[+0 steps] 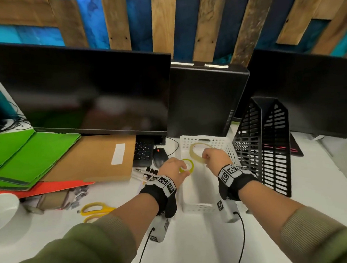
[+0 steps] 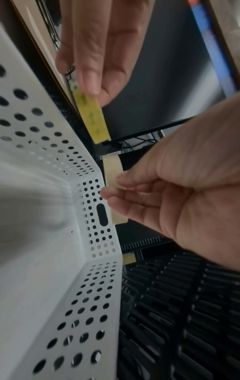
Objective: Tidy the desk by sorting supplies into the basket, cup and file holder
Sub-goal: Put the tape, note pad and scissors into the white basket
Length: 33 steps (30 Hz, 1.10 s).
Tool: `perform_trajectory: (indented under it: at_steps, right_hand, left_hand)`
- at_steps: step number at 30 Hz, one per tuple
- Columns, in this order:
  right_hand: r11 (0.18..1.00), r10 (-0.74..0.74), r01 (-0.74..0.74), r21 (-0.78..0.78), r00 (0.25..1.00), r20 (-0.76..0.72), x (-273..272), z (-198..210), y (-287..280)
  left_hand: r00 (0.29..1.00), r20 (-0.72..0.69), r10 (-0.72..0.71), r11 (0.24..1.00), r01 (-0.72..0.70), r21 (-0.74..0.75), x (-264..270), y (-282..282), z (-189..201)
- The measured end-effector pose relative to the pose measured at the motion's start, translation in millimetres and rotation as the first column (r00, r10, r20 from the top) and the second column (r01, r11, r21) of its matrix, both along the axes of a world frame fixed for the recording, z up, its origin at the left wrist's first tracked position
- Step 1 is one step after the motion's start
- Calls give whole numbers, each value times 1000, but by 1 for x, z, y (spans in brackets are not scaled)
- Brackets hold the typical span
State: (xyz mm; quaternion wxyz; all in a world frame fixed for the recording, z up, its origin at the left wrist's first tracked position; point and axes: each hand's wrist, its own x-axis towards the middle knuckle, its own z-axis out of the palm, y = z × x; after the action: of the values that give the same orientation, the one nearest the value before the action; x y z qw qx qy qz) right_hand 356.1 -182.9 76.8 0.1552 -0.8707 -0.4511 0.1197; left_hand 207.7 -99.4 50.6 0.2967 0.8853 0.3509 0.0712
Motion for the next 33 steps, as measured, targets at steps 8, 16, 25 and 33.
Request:
perform_trajectory:
  at_steps: [8, 16, 25, 33]
  right_hand:
    - [975, 59, -64, -213, 998, -30, 29, -5, 33]
    - [851, 223, -211, -480, 974, -32, 37, -18, 67]
    - [809, 250, -276, -520, 961, -121, 30, -54, 74]
    - [960, 91, -172, -221, 937, -336, 38, -28, 62]
  left_hand:
    - [996, -76, 52, 998, -54, -23, 9, 4, -3]
    - [990, -98, 98, 994, -102, -37, 9, 4, -1]
    - [987, -138, 84, 996, -88, -28, 6, 5, 1]
    - [987, -153, 52, 999, -53, -3, 13, 4, 8]
